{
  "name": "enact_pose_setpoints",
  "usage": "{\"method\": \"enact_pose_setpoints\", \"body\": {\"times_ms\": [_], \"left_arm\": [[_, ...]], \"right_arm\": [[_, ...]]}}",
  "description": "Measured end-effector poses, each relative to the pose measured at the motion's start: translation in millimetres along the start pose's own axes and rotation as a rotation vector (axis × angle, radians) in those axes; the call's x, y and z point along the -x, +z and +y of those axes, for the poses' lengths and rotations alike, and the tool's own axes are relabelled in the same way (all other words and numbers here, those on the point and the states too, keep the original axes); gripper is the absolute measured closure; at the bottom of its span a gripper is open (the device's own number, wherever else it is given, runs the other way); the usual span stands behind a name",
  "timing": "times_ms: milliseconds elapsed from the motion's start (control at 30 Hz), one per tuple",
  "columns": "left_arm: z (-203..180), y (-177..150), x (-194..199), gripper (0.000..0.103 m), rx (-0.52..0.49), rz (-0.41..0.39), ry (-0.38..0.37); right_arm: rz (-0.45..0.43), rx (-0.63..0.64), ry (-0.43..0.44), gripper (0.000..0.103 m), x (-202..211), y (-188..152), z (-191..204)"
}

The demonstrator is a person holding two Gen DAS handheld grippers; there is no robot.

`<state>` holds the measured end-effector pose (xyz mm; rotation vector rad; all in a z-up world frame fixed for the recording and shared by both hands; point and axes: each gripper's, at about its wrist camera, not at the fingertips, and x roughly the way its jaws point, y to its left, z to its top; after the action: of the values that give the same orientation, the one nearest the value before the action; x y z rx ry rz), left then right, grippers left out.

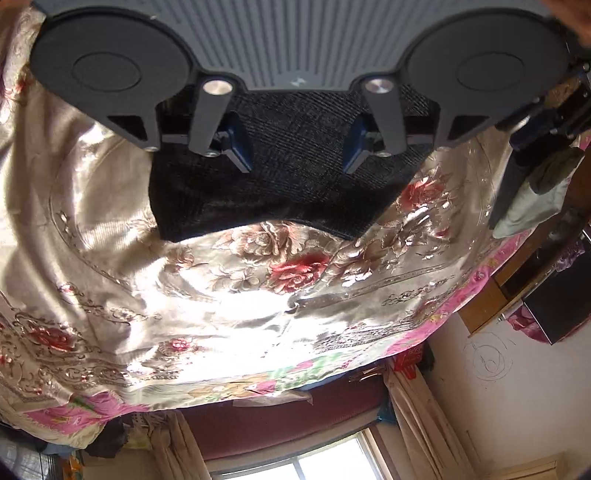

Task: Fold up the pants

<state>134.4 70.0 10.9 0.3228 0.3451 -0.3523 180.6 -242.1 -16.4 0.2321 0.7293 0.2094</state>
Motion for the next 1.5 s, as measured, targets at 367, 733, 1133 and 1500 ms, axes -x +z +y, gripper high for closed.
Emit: {"method": "enact_pose_setpoints", "body": {"times_ms": [367, 733, 1133, 1500], "left_arm": [[-28, -3, -92, 0.053, -0.109, 0.217, -0.162], [0, 14, -110, 0.037, -0.057, 0.244, -0.233], [17, 1, -135, 0.011, 0.149, 0.341, -0.369], [0, 3, -115, 0.037, 0.228, 0.350, -0.354]], "right_arm": [[0.043, -0.158, -0.044, 0.045, 2, -28, -41], [0.096, -0.277, 0.072, 0.043, -17, -31, -65], [0.118, -0.244, 0.102, 0.036, -41, -27, -56], [0.124, -0.261, 0.137, 0.073, -36, -14, -61]]}}
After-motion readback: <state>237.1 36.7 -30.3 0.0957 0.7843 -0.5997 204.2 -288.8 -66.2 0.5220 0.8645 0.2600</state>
